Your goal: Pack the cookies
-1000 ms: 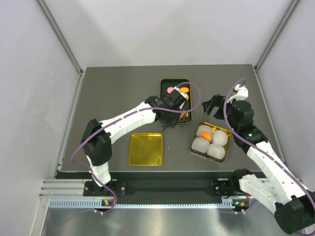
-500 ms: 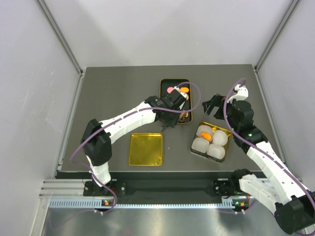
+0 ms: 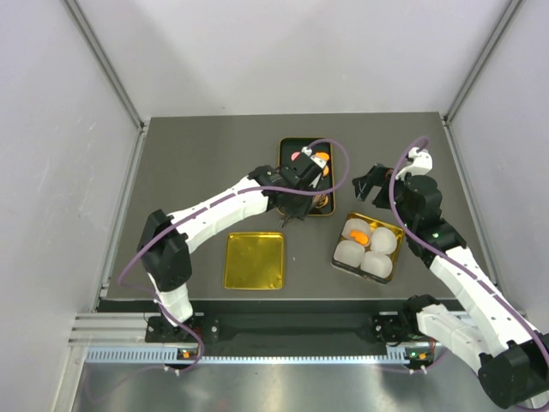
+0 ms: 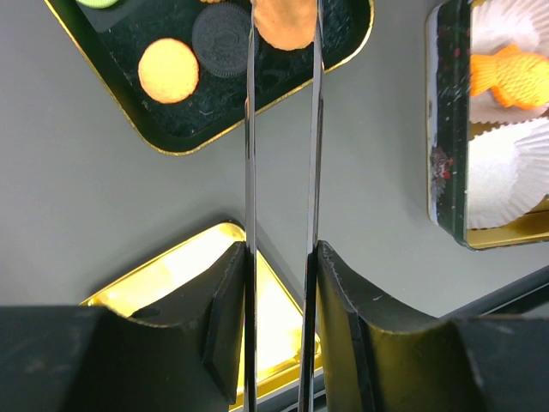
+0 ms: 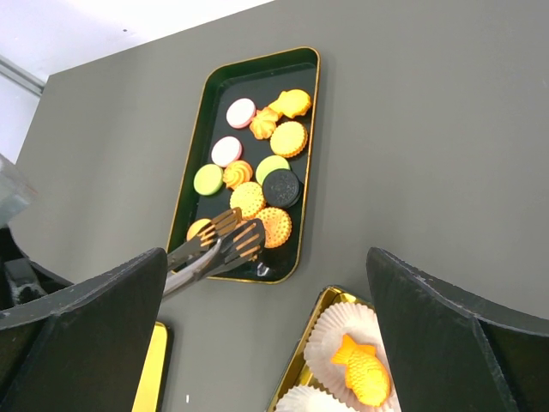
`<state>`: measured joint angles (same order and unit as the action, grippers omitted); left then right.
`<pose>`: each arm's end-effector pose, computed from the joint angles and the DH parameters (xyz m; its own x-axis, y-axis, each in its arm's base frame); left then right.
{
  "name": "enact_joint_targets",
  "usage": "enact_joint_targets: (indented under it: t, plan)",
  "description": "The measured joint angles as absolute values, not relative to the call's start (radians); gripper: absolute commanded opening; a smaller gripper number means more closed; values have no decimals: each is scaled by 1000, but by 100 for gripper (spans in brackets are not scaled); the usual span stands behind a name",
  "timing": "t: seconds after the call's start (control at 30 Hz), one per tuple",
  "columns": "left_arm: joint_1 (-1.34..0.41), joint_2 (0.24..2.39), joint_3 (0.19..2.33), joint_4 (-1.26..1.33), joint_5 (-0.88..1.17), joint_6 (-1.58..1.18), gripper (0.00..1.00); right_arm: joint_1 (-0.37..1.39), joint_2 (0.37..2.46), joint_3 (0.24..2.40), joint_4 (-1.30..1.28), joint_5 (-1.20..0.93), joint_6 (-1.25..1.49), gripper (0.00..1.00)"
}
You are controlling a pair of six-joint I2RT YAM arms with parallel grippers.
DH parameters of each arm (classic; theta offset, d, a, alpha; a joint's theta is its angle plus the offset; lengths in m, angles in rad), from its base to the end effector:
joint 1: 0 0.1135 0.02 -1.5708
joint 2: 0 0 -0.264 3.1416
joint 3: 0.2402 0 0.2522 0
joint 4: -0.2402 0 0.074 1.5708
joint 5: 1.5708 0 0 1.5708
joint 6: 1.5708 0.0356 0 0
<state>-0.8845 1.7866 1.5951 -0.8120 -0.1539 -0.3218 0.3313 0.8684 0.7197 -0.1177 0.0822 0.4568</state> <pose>0.2495 -0.2960 0.2916 -0.7322 0.4007 -0.5507 0.5067 0.8608 -0.0473 0.1959 0.0643 0.3092 -0.3334 0.3502 -0.8753 -0.1139 0.9067 0.4061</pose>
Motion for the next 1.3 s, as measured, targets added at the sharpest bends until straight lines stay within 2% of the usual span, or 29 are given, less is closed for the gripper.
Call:
enact_joint_targets:
  t: [0.4,0.8,0.97,1.3]
  plan:
    - [-907,1776,1636,-814,-146,-319,38,331,873,720,-118,88,456,100]
    - [-1081,1779,1731,-805,-131,-337,38,332,789,784,-214,145,455,100]
    - [-1146,1817,1747,-771,-115,-364,38,331,747,840,-267,196,440,100]
    - [-1164,1901,1790,-762,-130,-419,38,323,757,843,-359,275,428,100]
